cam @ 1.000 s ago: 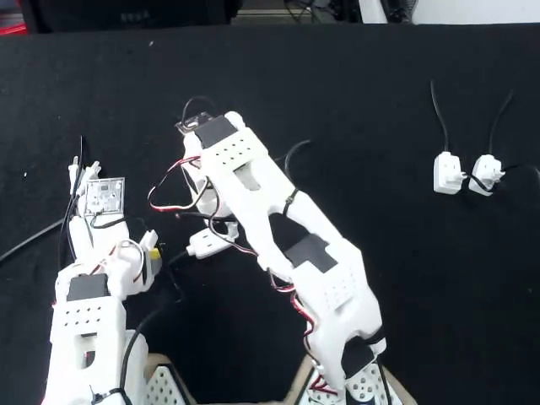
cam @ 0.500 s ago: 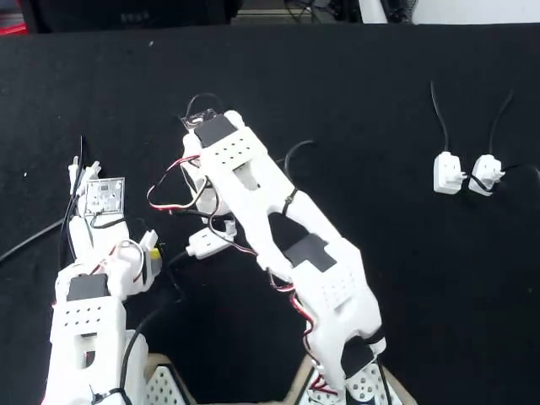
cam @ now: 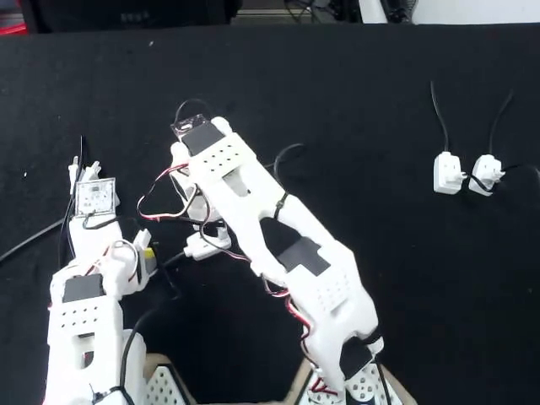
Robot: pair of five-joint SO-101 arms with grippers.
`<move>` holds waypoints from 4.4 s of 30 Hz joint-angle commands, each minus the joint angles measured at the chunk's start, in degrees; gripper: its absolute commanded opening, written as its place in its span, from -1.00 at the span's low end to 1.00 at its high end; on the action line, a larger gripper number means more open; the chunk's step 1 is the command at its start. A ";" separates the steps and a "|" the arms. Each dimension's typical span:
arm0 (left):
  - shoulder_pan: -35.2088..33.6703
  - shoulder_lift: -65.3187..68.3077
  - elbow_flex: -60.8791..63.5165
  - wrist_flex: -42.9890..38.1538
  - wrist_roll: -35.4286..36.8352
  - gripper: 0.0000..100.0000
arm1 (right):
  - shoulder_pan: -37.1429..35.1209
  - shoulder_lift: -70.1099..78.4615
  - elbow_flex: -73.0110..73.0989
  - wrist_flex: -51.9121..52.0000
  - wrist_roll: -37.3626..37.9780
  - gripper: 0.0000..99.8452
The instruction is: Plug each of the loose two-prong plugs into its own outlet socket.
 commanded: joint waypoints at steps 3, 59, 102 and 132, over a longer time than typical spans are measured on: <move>-0.66 -0.62 -0.84 -0.79 -0.53 -0.52 | 1.41 -1.80 -1.89 1.41 -0.62 -0.98; -3.47 -0.70 -1.10 -0.70 -0.18 -0.52 | 2.81 6.37 10.33 -11.43 10.37 -0.98; -3.47 -0.70 -1.10 -0.79 -0.18 -0.52 | -2.64 0.22 15.16 -21.36 19.16 -0.98; -3.56 -0.70 -1.54 -0.62 -0.18 -0.52 | -3.60 3.91 12.53 -20.92 19.25 -0.79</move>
